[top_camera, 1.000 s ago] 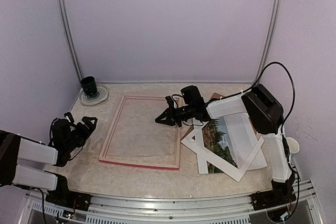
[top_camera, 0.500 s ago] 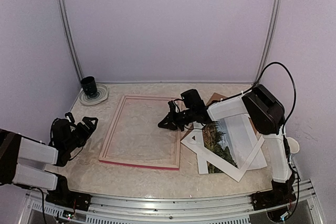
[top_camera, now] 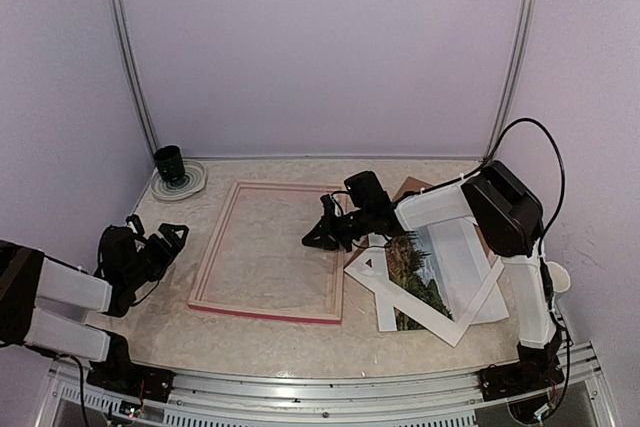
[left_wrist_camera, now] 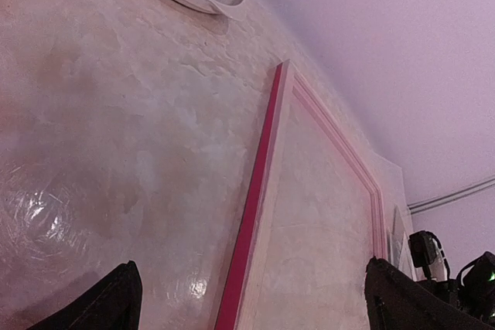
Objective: Put the photo into the frame
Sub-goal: Place the glass panel at the frame body.
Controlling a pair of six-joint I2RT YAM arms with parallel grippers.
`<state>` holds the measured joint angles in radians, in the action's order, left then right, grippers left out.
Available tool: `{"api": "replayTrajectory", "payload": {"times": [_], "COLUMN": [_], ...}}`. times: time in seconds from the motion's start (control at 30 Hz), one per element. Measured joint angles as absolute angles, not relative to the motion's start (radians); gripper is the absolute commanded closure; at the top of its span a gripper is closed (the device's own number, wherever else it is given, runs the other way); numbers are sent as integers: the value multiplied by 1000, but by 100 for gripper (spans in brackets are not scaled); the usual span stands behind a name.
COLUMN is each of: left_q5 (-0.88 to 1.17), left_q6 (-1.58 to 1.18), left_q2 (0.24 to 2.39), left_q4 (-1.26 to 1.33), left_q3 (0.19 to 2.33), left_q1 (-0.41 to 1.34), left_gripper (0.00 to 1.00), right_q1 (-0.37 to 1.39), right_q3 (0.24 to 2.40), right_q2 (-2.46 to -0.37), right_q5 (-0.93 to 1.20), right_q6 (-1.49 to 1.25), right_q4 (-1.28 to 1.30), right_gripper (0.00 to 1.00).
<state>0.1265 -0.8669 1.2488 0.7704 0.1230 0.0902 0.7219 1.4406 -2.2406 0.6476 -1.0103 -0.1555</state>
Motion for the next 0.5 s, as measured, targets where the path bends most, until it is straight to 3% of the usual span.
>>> {"api": "replayTrajectory", "payload": {"times": [0.5], "left_q5": [131], "left_q6": [-868], "left_q2": [1260], "left_q4": [778], "left_q3": [124], "left_q1": [90], "left_gripper": [1], "right_q1": [725], "right_q3": [1449], "right_q2": [-2213], "right_q5": [643], "right_q6": [-976], "right_q4": [-73], "right_gripper": [100]}}
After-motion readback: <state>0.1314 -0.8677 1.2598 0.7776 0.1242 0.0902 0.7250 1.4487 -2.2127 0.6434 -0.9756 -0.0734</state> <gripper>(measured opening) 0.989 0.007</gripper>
